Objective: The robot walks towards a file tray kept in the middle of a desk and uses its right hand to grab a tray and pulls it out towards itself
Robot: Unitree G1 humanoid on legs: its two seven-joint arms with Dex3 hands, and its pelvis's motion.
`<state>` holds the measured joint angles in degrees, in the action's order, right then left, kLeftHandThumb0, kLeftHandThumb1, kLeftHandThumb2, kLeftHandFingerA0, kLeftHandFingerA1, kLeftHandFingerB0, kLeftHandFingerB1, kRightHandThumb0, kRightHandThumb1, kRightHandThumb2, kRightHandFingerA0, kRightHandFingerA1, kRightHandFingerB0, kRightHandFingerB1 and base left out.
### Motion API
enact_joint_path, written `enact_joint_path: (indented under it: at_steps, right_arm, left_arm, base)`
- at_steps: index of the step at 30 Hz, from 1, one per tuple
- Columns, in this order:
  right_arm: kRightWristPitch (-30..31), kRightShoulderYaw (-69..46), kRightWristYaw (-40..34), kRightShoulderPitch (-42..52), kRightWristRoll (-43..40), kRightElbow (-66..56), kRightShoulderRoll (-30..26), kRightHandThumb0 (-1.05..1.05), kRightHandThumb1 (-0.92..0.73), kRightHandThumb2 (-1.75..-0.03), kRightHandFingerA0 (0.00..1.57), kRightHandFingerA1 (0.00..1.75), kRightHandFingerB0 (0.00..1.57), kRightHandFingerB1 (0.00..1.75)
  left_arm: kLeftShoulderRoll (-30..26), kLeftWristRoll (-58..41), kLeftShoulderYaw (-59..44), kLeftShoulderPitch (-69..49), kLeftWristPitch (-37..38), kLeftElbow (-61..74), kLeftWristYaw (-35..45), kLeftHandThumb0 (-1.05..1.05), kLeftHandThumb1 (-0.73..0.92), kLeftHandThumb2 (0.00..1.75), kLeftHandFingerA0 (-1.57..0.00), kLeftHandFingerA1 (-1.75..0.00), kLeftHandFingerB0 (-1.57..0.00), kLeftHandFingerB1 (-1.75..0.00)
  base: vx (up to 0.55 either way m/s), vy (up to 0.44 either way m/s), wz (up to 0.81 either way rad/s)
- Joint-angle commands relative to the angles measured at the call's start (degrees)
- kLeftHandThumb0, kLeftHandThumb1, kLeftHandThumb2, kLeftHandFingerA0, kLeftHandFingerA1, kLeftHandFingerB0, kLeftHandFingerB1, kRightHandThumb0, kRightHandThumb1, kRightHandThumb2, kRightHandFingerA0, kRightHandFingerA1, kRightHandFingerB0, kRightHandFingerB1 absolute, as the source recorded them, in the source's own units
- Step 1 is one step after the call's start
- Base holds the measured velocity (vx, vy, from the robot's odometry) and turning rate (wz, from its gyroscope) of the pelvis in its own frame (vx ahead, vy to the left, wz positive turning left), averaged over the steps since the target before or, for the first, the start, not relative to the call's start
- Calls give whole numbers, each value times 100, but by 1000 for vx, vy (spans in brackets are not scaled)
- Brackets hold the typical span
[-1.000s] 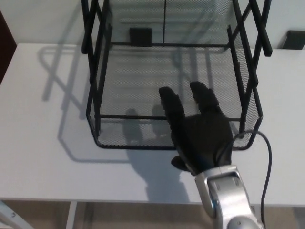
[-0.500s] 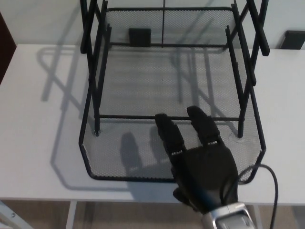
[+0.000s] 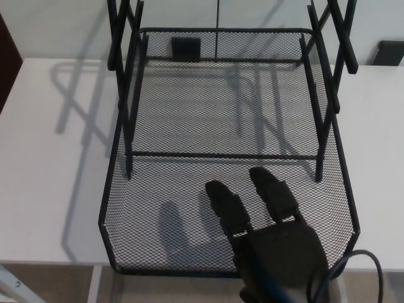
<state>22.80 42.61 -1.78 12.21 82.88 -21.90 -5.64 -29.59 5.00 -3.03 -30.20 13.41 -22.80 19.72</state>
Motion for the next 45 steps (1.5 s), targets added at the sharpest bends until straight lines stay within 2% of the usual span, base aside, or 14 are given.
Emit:
enact_joint_path:
  at_steps: [1,2,3,4,6,9,10,19,21,23,33,41,44,45]
  right_arm:
    - [-279,505,178,497,143,-339,-68,-34,-10,-77,1,52,0,48]
    - [-286,562,145,554,173,-371,-78,-71,-41,-55,10,37,18,32]
    - [-288,604,102,596,190,-379,-80,-71,-41,-55,10,37,18,32]
    - [-297,622,110,616,173,-399,-87,-33,-9,-76,1,52,0,48]
    - [-295,681,125,687,210,-447,-112,-33,-7,-75,1,52,0,48]
    - [-303,682,243,717,218,-533,-139,-34,-8,-76,1,52,0,49]
    - [-311,677,297,721,226,-569,-155,-70,-43,-55,6,36,14,32]
    - [-512,528,2021,823,-1152,-1866,-479,-83,-44,-57,0,32,7,29]
    - [-402,427,2670,784,-1697,-2224,-595,-59,-30,-79,3,19,4,25]
    - [-425,361,2787,796,-1987,-2370,-698,-86,-45,-55,0,30,7,26]
    - [-764,277,2964,1316,-2231,-3476,-1442,-87,-47,-60,0,28,6,27]
    - [-2033,32,2254,2319,-1993,-3810,-1485,-95,-48,-61,0,33,6,30]
    - [-2985,-297,871,2687,-1824,-3810,-1581,-98,-55,-101,5,22,11,23]
    - [-3130,-301,3,2671,-1428,-3810,-1606,-105,-66,-61,9,49,18,36]
  left_arm:
    - [-119,66,-9,-59,-139,59,62,-41,55,71,-32,-47,-17,-39]
    - [-122,74,-12,-57,-142,46,66,-42,55,71,-32,-47,-17,-39]
    - [-124,75,-14,-51,-130,13,71,-42,55,71,-32,-47,-17,-39]
    - [-122,72,-18,-60,-150,38,76,-41,55,71,-33,-47,-17,-39]
    - [-126,94,-6,-32,-93,-43,81,-40,55,70,-33,-47,-17,-39]
    - [-139,119,-7,-86,-151,79,80,-40,55,70,-33,-47,-17,-39]
    - [-132,112,-10,-67,-110,24,75,-40,55,70,-34,-47,-17,-39]
    - [-159,57,-26,-81,-173,132,166,-41,54,70,-33,-47,-16,-39]
    - [-156,74,-5,-38,-65,-18,165,-41,53,69,-33,-48,-16,-39]
    - [-167,98,3,-51,-59,9,154,-40,52,69,-33,-48,-16,-38]
    - [-249,93,54,-12,-74,56,318,-39,47,65,-33,-47,-15,-37]
    - [-270,99,93,52,48,-159,370,-40,47,66,-33,-48,-14,-37]
    - [-303,242,117,-15,-154,154,269,-40,48,65,-34,-48,-15,-37]
    - [-297,205,106,1,-179,137,296,-39,48,65,-33,-47,-15,-37]
  base:
    - [0,0,0]
    - [0,0,0]
    - [0,0,0]
    - [0,0,0]
    - [0,0,0]
    - [0,0,0]
    - [0,0,0]
    - [0,0,0]
    - [0,0,0]
    - [0,0,0]
    - [0,0,0]
    - [0,0,0]
    - [0,0,0]
    - [0,0,0]
